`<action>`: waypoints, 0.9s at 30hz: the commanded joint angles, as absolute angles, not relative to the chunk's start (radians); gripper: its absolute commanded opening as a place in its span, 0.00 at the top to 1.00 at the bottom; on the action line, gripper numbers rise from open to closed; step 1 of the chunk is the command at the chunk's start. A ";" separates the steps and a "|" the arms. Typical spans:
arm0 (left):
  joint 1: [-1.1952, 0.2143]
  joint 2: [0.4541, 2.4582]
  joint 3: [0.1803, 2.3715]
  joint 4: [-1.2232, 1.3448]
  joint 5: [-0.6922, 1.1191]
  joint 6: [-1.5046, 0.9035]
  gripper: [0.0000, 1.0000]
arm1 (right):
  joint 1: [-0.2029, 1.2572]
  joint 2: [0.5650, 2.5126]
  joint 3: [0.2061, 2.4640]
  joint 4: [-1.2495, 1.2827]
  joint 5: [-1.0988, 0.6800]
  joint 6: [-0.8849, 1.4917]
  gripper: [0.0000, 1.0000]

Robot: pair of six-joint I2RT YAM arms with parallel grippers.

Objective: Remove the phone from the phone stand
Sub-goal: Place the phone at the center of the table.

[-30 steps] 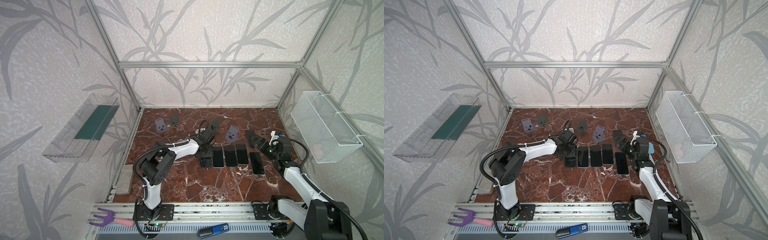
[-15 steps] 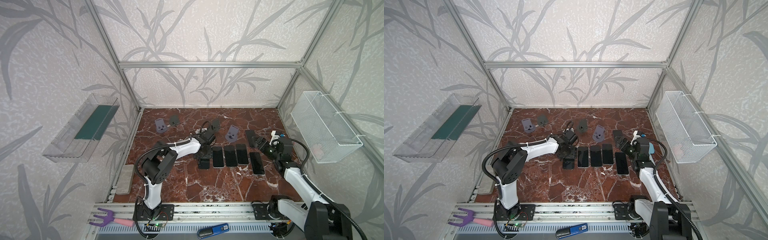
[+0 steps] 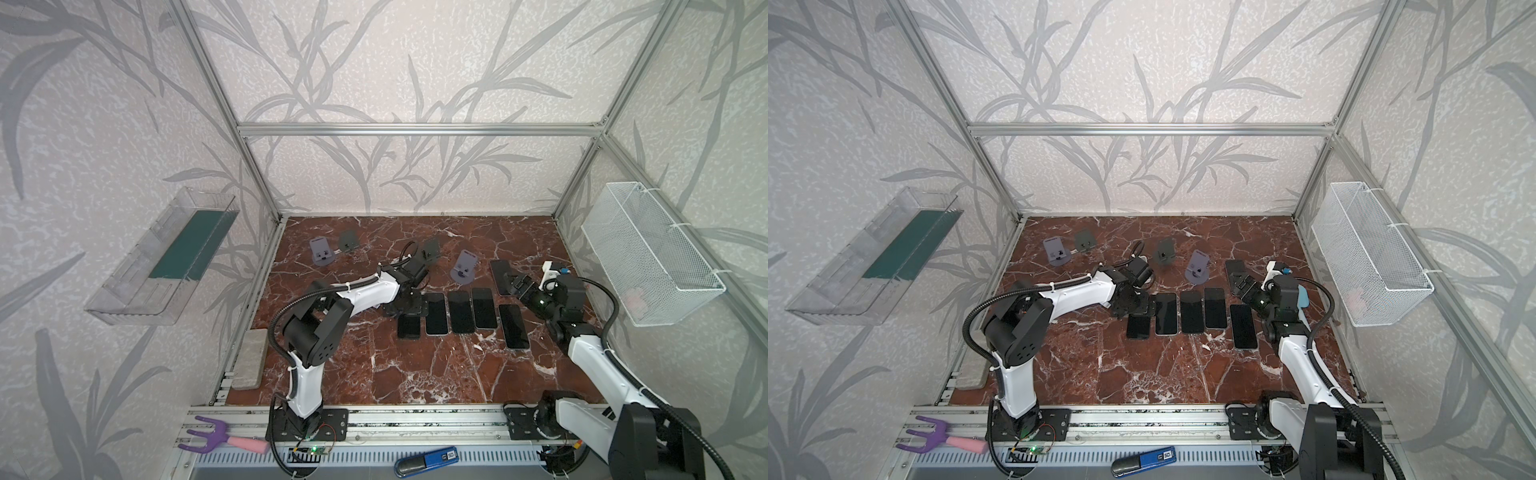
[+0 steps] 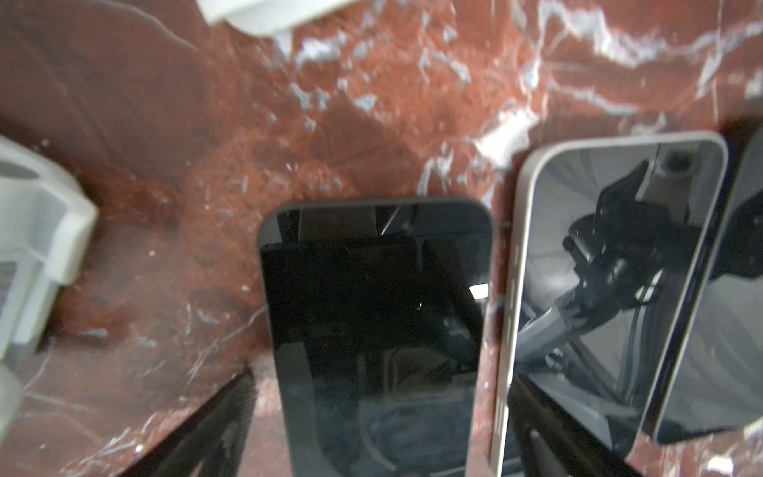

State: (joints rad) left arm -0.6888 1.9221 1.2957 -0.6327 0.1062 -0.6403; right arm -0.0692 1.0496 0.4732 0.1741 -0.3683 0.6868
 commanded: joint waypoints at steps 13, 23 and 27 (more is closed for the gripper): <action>-0.689 1.265 1.288 -0.646 -0.166 -0.329 0.01 | -0.059 0.992 0.503 0.237 -0.470 0.665 0.01; -0.679 0.790 0.494 0.374 -0.520 -0.001 0.01 | 0.117 0.830 0.415 0.423 -0.080 0.350 0.01; -0.496 0.931 0.134 1.136 -0.755 -0.014 0.01 | 0.130 0.887 0.433 0.499 0.013 0.256 0.01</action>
